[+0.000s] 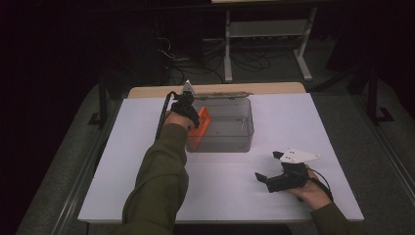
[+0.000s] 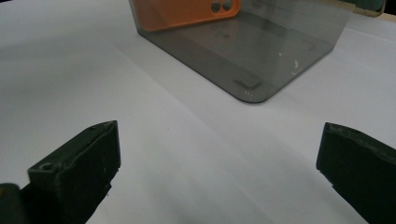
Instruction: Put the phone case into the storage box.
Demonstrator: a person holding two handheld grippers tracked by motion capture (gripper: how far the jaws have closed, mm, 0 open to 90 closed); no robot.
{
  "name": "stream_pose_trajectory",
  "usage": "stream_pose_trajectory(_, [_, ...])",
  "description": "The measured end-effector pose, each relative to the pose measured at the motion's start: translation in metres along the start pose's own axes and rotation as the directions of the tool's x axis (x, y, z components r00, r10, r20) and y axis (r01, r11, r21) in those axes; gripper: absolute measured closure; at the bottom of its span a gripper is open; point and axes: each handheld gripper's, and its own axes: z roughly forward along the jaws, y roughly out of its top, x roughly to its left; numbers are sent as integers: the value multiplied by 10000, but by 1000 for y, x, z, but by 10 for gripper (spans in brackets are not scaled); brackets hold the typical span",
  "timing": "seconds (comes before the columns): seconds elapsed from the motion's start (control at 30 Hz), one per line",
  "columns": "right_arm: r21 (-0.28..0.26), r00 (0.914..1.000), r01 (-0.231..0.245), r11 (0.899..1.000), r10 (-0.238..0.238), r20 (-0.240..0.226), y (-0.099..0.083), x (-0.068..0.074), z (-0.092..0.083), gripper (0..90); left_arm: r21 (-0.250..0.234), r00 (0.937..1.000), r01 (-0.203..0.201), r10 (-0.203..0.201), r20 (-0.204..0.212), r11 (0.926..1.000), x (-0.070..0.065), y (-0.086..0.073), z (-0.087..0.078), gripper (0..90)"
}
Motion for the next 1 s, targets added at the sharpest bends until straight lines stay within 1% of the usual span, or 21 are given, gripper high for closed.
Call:
stream_pose_trajectory(0.23, [-4,10000,3,10000,-3,-1,0,0,0,0,-109,10000,-91,91,-18,9999,1,1,-5,734])
stream_pose_trajectory(0.43, [-11,10000,-8,10000,8,-1,0,0,0,0,-353,9991,-382,376,-192,9986,-3,6,-16,695])
stream_pose_trajectory(0.57, [-23,10000,-19,10000,19,-6,0,-1,0,0,-499,9986,-447,433,-291,9978,-3,8,-22,672])
stream_pose_trajectory(0.77, [-18,10000,-14,10000,14,7,0,-1,0,0,-734,9987,-511,503,-127,9960,-2,9,-29,611])
stream_pose_trajectory(0.8, [-11,10000,-9,10000,9,9,0,-1,0,0,-761,9986,-535,533,-47,9957,-2,9,-30,599])
stream_pose_trajectory(0.9, [-5,10000,-19,10000,19,6,-1,-1,0,0,-859,9977,-640,655,146,9942,0,9,-33,548])
stream_pose_trajectory(1.0, [10,10000,6,10000,-6,8,-1,-2,0,0,-992,9956,-852,887,307,9914,0,8,-37,500])
